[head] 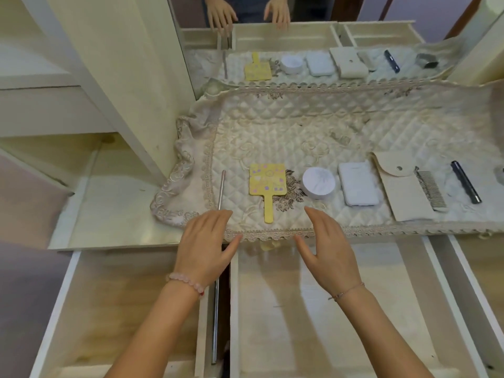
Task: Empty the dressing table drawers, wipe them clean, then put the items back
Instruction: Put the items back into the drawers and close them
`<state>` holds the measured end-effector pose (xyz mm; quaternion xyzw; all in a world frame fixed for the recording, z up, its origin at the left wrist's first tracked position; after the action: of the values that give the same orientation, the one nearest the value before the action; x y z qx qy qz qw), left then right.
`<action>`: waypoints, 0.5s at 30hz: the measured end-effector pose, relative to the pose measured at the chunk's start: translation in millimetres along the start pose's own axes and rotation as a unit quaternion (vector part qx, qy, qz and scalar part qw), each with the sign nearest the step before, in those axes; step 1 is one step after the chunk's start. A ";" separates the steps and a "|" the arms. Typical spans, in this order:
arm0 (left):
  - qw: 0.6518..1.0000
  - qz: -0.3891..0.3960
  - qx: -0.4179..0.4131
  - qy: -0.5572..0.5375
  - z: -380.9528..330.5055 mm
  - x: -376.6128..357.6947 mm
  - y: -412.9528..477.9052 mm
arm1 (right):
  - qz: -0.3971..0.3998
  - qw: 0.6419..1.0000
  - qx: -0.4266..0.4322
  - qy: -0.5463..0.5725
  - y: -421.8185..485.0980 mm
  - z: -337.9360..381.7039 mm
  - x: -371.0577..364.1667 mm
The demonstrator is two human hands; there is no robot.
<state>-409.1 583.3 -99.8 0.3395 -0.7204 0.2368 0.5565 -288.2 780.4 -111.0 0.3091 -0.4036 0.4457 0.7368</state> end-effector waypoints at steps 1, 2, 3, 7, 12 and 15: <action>1.000 0.001 -0.002 -0.001 -1.8 -1.8 4.3 | -0.002 1.000 -0.001 -0.001 2.7 -2.6 0.5; 1.000 0.001 -0.005 -0.001 -3.5 -3.6 8.6 | -0.004 1.000 -0.003 -0.001 5.3 -5.2 1.1; 1.000 0.001 -0.009 -0.002 -4.9 -5.8 12.5 | -0.004 1.000 -0.007 -0.001 7.6 -8.1 1.6; 1.000 0.000 -0.019 -0.014 -10.3 -12.7 29.9 | -0.006 1.000 -0.019 -0.013 15.3 -18.9 4.6; 0.998 -0.015 -0.048 -0.028 -16.3 -17.3 49.6 | -0.011 0.999 -0.037 -0.024 21.3 -29.4 7.2; 0.997 -0.018 -0.052 -0.045 -17.8 -20.5 57.6 | -0.013 0.999 -0.044 -0.027 21.4 -33.1 8.2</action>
<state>-438.0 638.7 -112.7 0.3335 -0.7496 0.1732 0.5448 -294.7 819.5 -117.8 0.2931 -0.4383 0.4097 0.7444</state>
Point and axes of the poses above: each hand's wrist, its own y-axis towards the middle knuckle, its own x-axis out of the back of the hand, z = x × y, the point moved 2 cm from there along y, towards the middle knuckle, and after that the axes turned 1 degree about z, right-handed, at the moved point
